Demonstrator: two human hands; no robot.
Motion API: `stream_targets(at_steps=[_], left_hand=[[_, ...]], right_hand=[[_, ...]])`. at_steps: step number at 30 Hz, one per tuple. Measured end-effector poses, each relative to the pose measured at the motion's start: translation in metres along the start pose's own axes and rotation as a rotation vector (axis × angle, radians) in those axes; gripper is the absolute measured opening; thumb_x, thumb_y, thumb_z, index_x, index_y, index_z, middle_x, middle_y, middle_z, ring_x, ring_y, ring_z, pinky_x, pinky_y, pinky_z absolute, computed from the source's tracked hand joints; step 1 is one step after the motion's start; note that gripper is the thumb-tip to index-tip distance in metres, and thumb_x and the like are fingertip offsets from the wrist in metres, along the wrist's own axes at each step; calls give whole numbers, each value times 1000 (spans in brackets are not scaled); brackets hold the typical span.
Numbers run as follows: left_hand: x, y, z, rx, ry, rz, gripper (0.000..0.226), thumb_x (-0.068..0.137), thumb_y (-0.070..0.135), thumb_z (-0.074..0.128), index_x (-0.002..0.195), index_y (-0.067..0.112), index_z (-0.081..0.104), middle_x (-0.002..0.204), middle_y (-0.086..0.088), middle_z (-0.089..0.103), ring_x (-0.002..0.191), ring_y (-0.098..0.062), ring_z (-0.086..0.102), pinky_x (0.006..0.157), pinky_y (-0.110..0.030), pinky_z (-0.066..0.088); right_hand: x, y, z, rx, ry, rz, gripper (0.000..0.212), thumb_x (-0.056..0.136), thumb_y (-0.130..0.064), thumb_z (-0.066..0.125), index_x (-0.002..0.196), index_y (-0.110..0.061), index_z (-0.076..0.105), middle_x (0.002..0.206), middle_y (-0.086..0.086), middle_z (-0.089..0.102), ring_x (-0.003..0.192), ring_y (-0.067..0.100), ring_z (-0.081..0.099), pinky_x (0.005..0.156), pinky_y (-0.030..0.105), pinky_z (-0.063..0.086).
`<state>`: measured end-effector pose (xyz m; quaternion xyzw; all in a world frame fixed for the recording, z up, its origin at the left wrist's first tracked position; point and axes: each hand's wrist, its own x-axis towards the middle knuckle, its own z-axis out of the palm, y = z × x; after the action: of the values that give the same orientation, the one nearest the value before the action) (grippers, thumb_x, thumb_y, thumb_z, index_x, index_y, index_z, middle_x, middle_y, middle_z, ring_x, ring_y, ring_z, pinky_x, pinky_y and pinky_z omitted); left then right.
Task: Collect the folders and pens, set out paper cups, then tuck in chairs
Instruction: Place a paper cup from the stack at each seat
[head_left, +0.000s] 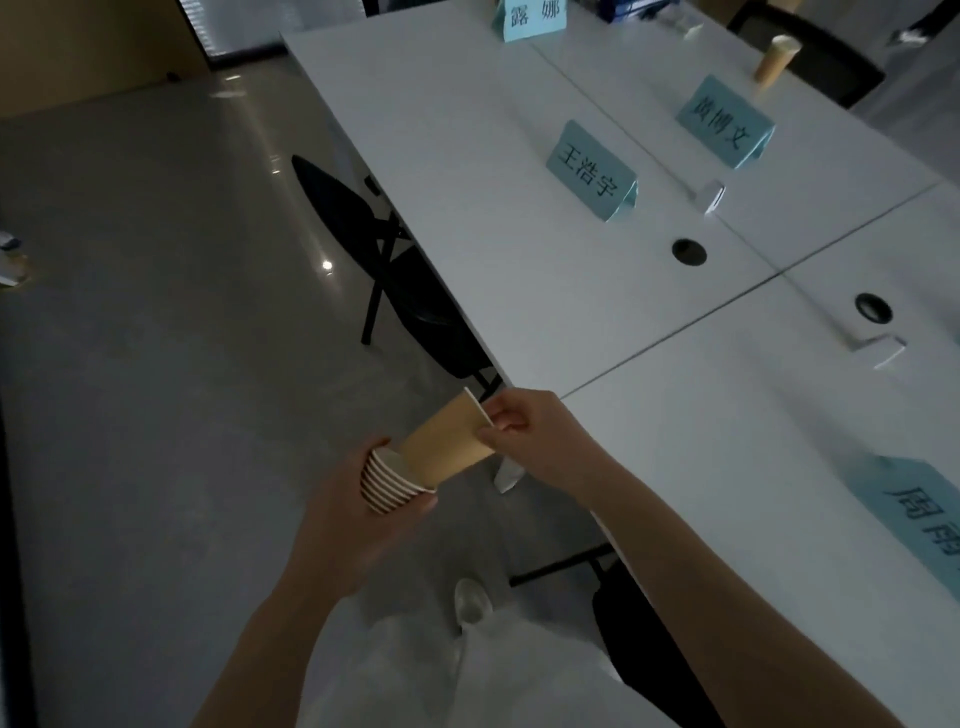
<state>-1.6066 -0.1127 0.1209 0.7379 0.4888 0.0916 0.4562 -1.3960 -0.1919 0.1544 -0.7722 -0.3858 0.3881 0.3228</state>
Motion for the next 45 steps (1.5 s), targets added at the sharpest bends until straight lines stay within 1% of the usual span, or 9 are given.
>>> stream_targets(at_steps=[8, 13, 17, 21, 24, 27, 31, 37, 45], left_hand=[[118, -3, -56, -19, -26, -45, 77, 66, 37, 86, 131, 29, 46, 104, 5, 63, 91, -15, 62, 74, -29, 50], [188, 6, -100, 33, -39, 2, 61, 64, 38, 87, 112, 30, 50, 94, 9, 62, 80, -4, 61, 60, -17, 43], [246, 17, -129, 61, -6, 46, 59, 62, 38, 88, 107, 33, 51, 97, 9, 63, 83, -7, 61, 71, -26, 46], [286, 27, -138, 57, -5, 72, 57, 63, 33, 88, 107, 26, 52, 93, 9, 64, 81, -6, 62, 70, -23, 46], [311, 32, -139, 69, -39, 66, 56, 63, 30, 88, 106, 21, 53, 92, 6, 64, 77, 0, 59, 58, -10, 41], [333, 39, -142, 63, -30, 53, 54, 63, 30, 88, 104, 24, 53, 91, 7, 63, 78, -1, 60, 59, -13, 41], [363, 54, -150, 75, 12, 66, 53, 62, 32, 88, 101, 27, 53, 88, 11, 63, 77, -1, 60, 61, -21, 43], [404, 73, -152, 81, 15, 61, 56, 63, 31, 88, 105, 26, 53, 88, 13, 63, 74, 2, 58, 58, -15, 40], [435, 77, -140, 40, -46, 29, 61, 63, 36, 87, 110, 34, 47, 94, 12, 62, 81, -2, 61, 66, -24, 48]], right_hand=[[116, -9, -4, -69, 289, 120, 18, 88, -20, 61, 105, -17, 67, 99, 0, 68, 91, 14, 63, 72, 17, 42], [180, -21, -5, 61, 440, 254, 20, 85, -15, 61, 103, -16, 71, 94, -1, 69, 87, 15, 64, 64, 16, 45], [226, -30, -9, -107, 573, 275, 18, 85, -8, 58, 99, -6, 69, 93, 8, 67, 85, 25, 61, 71, 32, 50], [268, -27, -25, -246, 618, 337, 13, 87, -8, 56, 97, -4, 63, 90, 7, 58, 79, 26, 57, 66, 33, 49], [297, -18, -39, -415, 621, 369, 19, 89, -12, 58, 106, -6, 63, 106, 11, 62, 95, 29, 60, 73, 33, 50], [322, -7, -51, -473, 533, 408, 23, 91, -18, 55, 110, -11, 64, 114, 12, 60, 106, 31, 57, 82, 38, 50], [345, 3, -69, -439, 484, 444, 20, 88, -18, 53, 102, -14, 65, 105, 10, 59, 98, 33, 60, 73, 33, 48], [364, 9, -76, -511, 423, 410, 21, 92, -21, 54, 105, -11, 67, 111, 10, 60, 112, 29, 53, 78, 36, 50], [384, -21, -98, -465, 545, 257, 20, 89, -16, 60, 108, -12, 67, 102, 6, 65, 99, 21, 56, 73, 29, 45]])
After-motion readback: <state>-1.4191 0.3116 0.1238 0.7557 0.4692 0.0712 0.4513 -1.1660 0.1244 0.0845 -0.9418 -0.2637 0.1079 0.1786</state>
